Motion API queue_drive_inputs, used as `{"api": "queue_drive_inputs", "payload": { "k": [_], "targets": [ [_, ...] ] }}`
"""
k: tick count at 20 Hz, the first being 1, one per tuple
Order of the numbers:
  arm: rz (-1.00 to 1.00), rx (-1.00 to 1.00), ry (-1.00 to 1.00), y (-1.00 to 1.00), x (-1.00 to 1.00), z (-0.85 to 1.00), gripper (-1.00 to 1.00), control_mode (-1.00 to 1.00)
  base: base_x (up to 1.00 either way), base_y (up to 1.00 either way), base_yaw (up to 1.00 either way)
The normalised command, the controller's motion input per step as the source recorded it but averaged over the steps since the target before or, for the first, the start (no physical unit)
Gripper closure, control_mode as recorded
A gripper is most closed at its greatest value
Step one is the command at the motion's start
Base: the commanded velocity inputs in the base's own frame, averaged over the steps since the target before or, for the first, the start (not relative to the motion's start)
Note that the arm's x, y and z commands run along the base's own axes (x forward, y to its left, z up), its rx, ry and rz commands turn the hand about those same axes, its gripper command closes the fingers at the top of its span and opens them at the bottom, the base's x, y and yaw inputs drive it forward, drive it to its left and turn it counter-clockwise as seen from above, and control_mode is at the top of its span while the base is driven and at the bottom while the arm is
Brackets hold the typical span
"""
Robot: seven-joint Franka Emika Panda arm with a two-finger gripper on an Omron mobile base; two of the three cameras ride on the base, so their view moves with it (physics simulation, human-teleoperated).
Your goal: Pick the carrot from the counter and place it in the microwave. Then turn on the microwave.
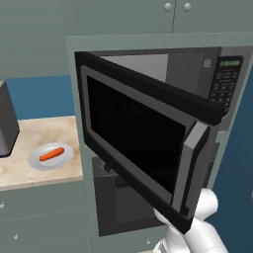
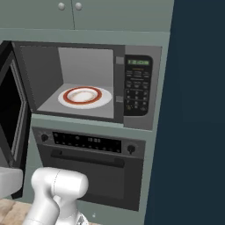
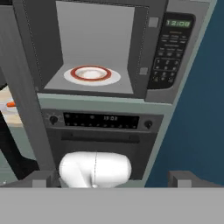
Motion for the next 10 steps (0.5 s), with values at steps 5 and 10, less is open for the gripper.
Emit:
{"api": "queue_drive_inputs", "payload": {
  "k": [5,10],
  "targets": [
    [0.0,0.0,0.0,0.0,0.0,0.0,-1.0,1.0,-0.46,0.38,0.0],
    [0.0,0.0,0.0,0.0,0.0,0.0,-1.0,1.0,-0.47,0.6,0.0]
  ]
}}
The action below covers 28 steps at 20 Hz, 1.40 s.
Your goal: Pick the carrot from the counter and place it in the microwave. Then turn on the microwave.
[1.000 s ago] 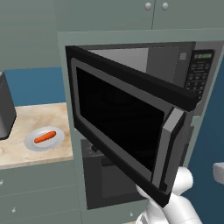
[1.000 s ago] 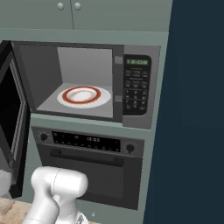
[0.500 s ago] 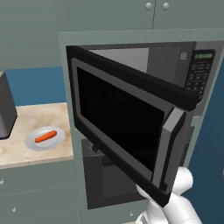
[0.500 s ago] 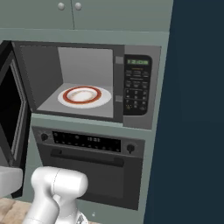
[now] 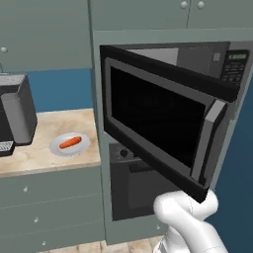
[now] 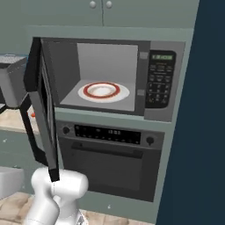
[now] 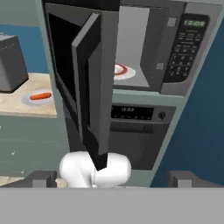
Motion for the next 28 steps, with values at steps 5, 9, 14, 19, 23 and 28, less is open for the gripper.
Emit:
{"api": "queue_drive_inputs", "payload": {
  "k": [5,9,14,19,23,28],
  "targets": [
    [0.0,0.0,0.0,0.0,0.0,0.0,-1.0,1.0,-0.42,0.67,0.0],
    [0.0,0.0,0.0,0.0,0.0,0.0,-1.0,1.0,-0.21,0.88,0.0],
    [0.0,0.0,0.0,0.0,0.0,0.0,-1.0,1.0,-0.02,0.99,0.0],
    [0.0,0.0,0.0,0.0,0.0,0.0,-1.0,1.0,0.12,0.96,0.0],
    [0.0,0.0,0.0,0.0,0.0,0.0,-1.0,1.0,0.46,0.38,0.0],
    [0.0,0.0,0.0,0.0,0.0,0.0,-1.0,1.0,0.71,0.03,0.0]
  ]
}}
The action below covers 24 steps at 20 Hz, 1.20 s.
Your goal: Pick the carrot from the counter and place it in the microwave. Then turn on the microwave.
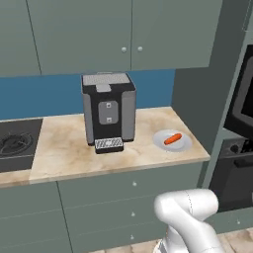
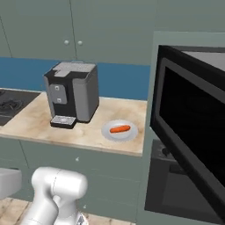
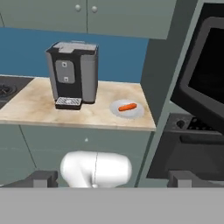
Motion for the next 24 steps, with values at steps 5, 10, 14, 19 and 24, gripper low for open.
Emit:
{"api": "queue_drive_inputs", "payload": {
  "k": [5,10,14,19,24],
  "targets": [
    [0.0,0.0,0.0,0.0,0.0,0.0,-1.0,1.0,0.72,0.0,0.0],
    [0.0,0.0,0.0,0.0,0.0,0.0,-1.0,1.0,0.28,0.07,0.0],
    [0.0,0.0,0.0,0.0,0.0,0.0,-1.0,1.0,0.16,0.02,0.0],
    [-0.02,0.0,0.06,0.08,0.24,0.01,-1.0,-1.0,0.07,0.01,0.0],
    [-0.09,0.0,0.22,0.09,0.56,0.15,-1.0,-1.0,0.0,0.0,0.0]
  ]
}}
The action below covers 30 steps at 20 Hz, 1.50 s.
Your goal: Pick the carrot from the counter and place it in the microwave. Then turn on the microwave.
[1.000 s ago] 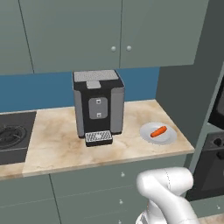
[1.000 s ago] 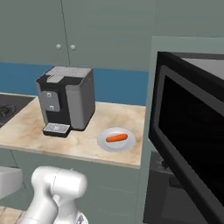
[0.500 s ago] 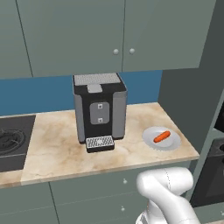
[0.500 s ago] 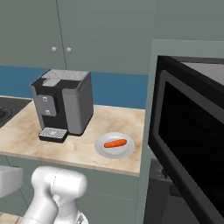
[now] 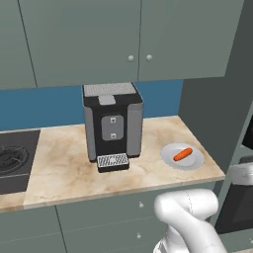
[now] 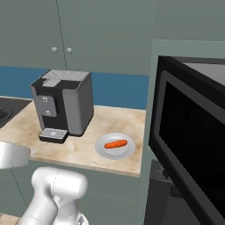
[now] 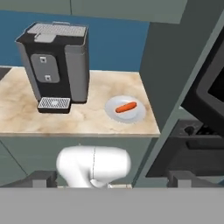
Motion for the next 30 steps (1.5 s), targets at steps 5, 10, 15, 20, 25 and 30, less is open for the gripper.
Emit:
{"api": "queue_drive_inputs", "payload": {
  "k": [5,10,15,20,25,30],
  "targets": [
    [-0.07,0.04,0.27,0.0,0.45,0.17,-1.0,-1.0,0.0,0.0,0.0],
    [-0.11,0.07,0.27,0.0,0.21,0.15,-1.0,-1.0,0.0,0.0,0.0],
    [-0.14,0.15,0.22,-0.02,0.01,0.03,-1.0,-1.0,0.0,0.0,0.0],
    [-0.21,0.11,0.12,0.0,0.0,0.0,-1.0,-1.0,0.0,0.0,0.0],
    [-0.23,0.0,0.0,0.0,0.09,-0.11,-1.0,-1.0,0.0,0.0,0.0],
    [-0.26,0.0,0.0,0.0,0.17,-0.13,-1.0,-1.0,0.0,0.0,0.0]
  ]
}}
